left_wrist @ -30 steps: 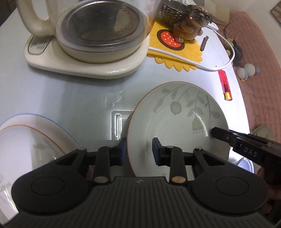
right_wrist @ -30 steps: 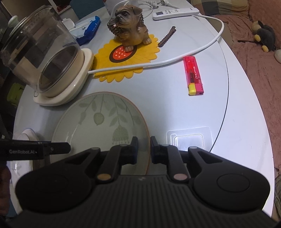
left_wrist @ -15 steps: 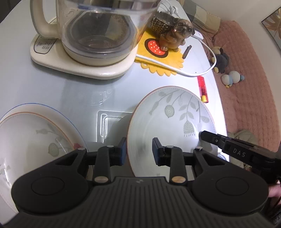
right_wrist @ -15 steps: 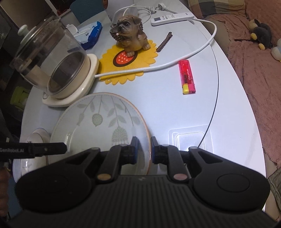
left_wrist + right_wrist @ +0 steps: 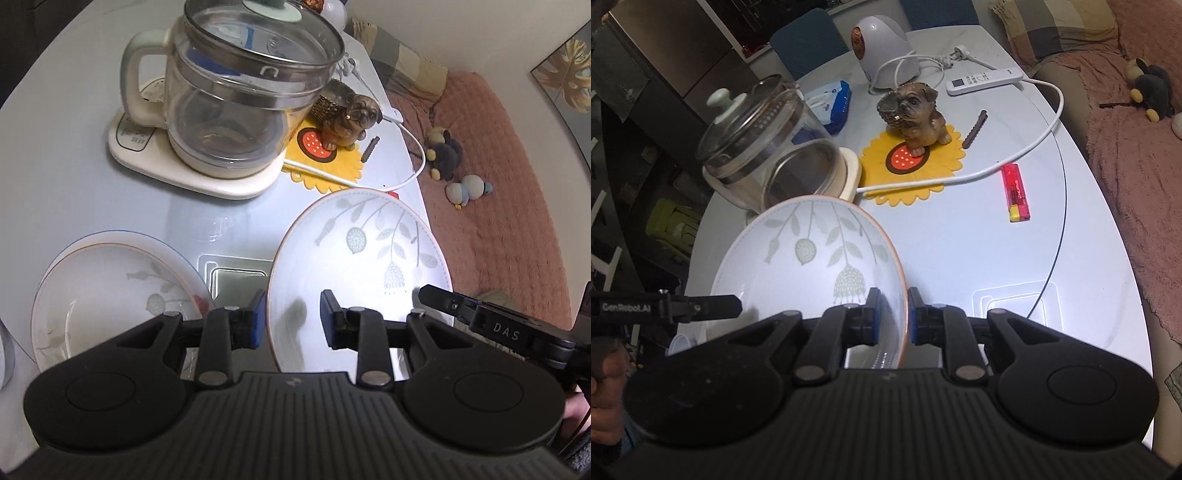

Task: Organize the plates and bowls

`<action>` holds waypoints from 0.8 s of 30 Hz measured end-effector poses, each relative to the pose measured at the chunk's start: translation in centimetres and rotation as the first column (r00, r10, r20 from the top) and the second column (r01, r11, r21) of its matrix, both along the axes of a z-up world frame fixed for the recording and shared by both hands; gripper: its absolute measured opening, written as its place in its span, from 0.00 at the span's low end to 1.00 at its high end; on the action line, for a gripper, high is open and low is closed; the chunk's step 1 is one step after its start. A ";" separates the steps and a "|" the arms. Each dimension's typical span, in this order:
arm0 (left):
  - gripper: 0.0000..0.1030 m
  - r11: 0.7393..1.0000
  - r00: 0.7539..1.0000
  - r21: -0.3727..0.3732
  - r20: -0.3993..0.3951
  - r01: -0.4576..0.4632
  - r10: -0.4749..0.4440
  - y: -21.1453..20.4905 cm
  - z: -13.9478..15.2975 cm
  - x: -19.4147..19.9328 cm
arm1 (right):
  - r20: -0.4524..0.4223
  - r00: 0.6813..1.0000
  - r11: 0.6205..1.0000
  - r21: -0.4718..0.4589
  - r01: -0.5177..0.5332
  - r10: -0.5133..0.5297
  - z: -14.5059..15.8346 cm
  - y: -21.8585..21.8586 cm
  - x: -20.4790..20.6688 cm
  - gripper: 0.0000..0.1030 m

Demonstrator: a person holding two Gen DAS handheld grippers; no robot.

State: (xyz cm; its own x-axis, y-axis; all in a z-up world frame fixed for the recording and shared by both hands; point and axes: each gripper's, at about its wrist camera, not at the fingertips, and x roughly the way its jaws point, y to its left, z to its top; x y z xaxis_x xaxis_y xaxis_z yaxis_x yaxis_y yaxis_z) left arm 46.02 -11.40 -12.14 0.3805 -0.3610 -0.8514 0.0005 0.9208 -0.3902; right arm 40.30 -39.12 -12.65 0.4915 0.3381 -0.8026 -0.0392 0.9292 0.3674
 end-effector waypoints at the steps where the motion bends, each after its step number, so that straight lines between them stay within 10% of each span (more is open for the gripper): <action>1: 0.34 1.000 1.000 -0.004 0.005 -0.010 0.010 0.5 0.3 -0.4 | 0.005 1.000 1.000 0.005 -0.007 0.007 0.3 0.3 -0.1 0.17; 24: 0.34 0.981 0.983 -0.077 0.036 -0.178 0.181 13.8 2.0 -8.1 | 0.048 0.992 0.993 0.028 -0.114 0.113 2.6 12.0 -2.7 0.17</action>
State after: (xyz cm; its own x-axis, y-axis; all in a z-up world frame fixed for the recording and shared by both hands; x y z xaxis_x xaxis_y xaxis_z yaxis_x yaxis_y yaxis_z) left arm 37.87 2.41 -10.12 0.4804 -0.3443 -0.8066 -0.1439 0.8763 -0.4598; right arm 37.57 -27.12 -10.03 0.4852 0.4180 -0.7680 -0.1614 0.9060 0.3912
